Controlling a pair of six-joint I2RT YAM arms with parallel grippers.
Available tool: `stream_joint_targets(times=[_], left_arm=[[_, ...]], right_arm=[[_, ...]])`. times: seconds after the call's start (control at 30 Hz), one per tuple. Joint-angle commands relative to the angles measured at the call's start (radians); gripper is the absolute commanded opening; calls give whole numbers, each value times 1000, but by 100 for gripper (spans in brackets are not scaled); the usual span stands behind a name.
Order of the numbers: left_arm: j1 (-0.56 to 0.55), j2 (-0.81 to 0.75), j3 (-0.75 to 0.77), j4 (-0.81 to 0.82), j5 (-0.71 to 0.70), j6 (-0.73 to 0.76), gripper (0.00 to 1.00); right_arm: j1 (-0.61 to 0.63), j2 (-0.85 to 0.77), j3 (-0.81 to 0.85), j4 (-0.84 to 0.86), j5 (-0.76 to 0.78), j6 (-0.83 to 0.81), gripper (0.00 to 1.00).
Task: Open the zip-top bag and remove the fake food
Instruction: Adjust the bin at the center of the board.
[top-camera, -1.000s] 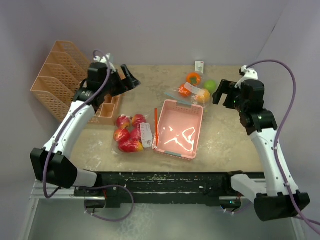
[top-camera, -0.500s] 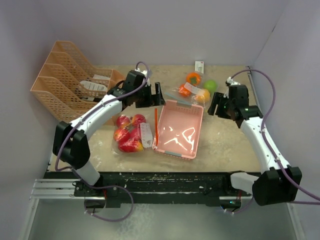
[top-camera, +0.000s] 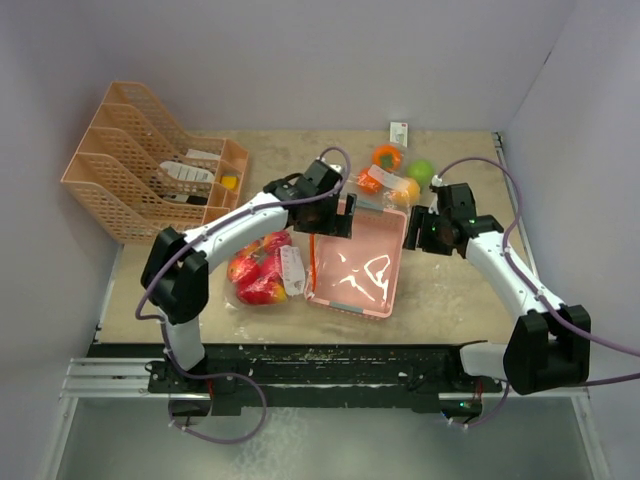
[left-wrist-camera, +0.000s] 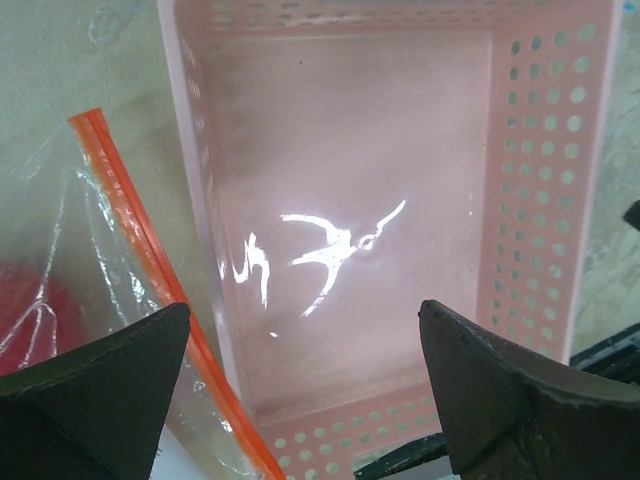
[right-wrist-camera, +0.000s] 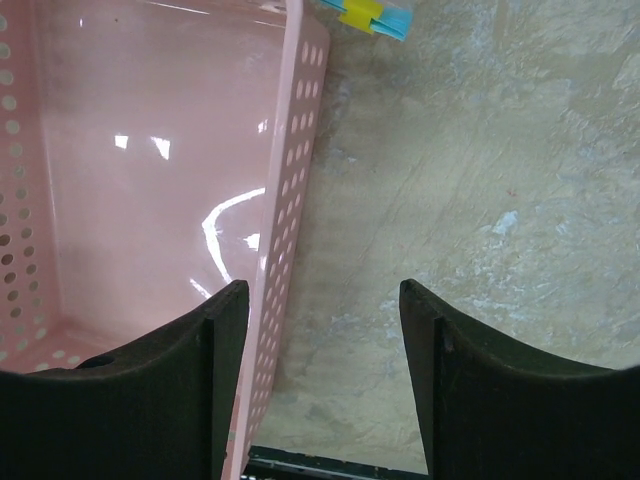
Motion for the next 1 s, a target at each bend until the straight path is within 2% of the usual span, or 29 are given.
stream_joint_targets(times=[0.0, 0.1, 0.4, 0.5, 0.77, 0.9, 0.93, 0.97], left_arm=[[-53, 63, 84, -112, -155, 18, 98], [-72, 103, 125, -139, -190, 13, 82], [-77, 192, 206, -171, -145, 17, 13], [-78, 211, 239, -190, -126, -2, 0], [-82, 229, 283, -165, -91, -135, 0], [-88, 229, 328, -199, -140, -142, 0], [-88, 220, 330, -209, -165, -141, 2], [-85, 209, 330, -216, -189, -140, 12]], right_arm=[[1, -16, 14, 17, 19, 4, 64], [1, -23, 6, 16, 14, 4, 63], [1, -45, 9, -12, 24, 3, 59], [1, -58, 12, -24, 8, 9, 58], [1, -92, 57, -64, 54, 7, 56], [1, -87, 100, -56, 57, -6, 56], [1, -81, 92, -53, 49, -1, 55], [1, -74, 82, -47, 39, 3, 54]])
